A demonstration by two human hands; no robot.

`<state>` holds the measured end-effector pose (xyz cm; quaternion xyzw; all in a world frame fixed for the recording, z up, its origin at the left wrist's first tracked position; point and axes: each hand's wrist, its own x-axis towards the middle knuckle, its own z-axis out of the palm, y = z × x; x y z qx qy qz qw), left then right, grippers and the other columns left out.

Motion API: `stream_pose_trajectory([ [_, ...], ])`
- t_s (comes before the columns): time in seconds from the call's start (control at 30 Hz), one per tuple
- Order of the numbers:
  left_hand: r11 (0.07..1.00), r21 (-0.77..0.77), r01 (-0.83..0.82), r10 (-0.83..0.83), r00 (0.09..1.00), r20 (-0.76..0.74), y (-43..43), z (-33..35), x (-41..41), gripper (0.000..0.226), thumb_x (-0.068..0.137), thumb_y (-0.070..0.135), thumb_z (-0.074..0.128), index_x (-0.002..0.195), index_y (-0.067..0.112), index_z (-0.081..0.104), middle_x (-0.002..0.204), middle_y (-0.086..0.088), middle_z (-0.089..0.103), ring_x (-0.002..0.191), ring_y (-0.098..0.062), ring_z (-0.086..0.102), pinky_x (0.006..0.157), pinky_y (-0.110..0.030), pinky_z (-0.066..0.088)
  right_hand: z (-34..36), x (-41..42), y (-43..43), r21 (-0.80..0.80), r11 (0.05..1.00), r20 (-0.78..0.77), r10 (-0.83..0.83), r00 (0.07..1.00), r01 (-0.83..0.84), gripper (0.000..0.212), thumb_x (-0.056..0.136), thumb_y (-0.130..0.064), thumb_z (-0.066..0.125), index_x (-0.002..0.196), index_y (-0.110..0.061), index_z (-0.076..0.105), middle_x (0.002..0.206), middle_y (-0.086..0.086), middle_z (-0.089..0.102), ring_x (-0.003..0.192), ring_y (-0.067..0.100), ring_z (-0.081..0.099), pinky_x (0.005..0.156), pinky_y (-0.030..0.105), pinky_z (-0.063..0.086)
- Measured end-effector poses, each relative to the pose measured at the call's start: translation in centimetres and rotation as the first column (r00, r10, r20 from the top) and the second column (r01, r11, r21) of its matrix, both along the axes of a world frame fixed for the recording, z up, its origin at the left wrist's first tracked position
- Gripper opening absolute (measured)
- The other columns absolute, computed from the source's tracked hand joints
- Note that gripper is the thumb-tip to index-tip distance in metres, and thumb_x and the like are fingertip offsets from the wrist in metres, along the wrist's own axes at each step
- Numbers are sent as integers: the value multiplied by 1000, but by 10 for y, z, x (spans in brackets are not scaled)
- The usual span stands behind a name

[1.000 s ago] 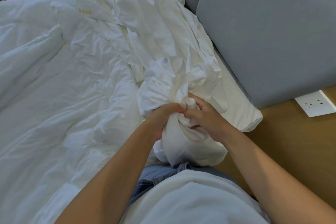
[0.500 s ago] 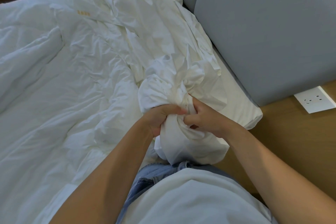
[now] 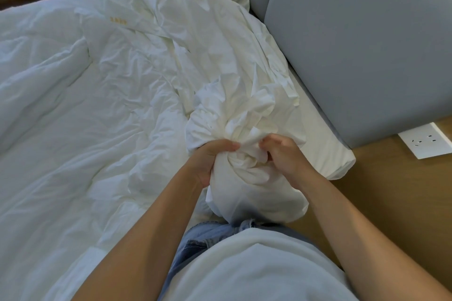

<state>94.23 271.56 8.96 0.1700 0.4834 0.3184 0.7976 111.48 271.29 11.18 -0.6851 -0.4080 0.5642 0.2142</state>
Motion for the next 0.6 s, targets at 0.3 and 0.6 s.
stream_pose_trajectory([
  [0.3, 991, -111, -74, 57, 987, -148, 6, 9, 14, 29, 77, 16, 70, 102, 0, 66, 100, -17, 67, 101, -32, 62, 99, -43, 46, 18, -34, -32, 317, 854, 381, 284, 880, -412, 39, 81, -26, 67, 115, -17, 52, 105, -7, 47, 96, 8, 48, 76, 13, 35],
  [0.6, 991, -127, 48, -68, 984, -162, -7, 15, 24, 74, 63, 49, 77, 125, 13, 57, 123, -6, 61, 114, -19, 57, 101, -32, 44, -4, -35, -10, 88, 960, 85, 260, 962, -267, 51, 60, -28, 87, 95, -35, 51, 84, -26, 60, 76, -16, 58, 54, 2, 41],
])
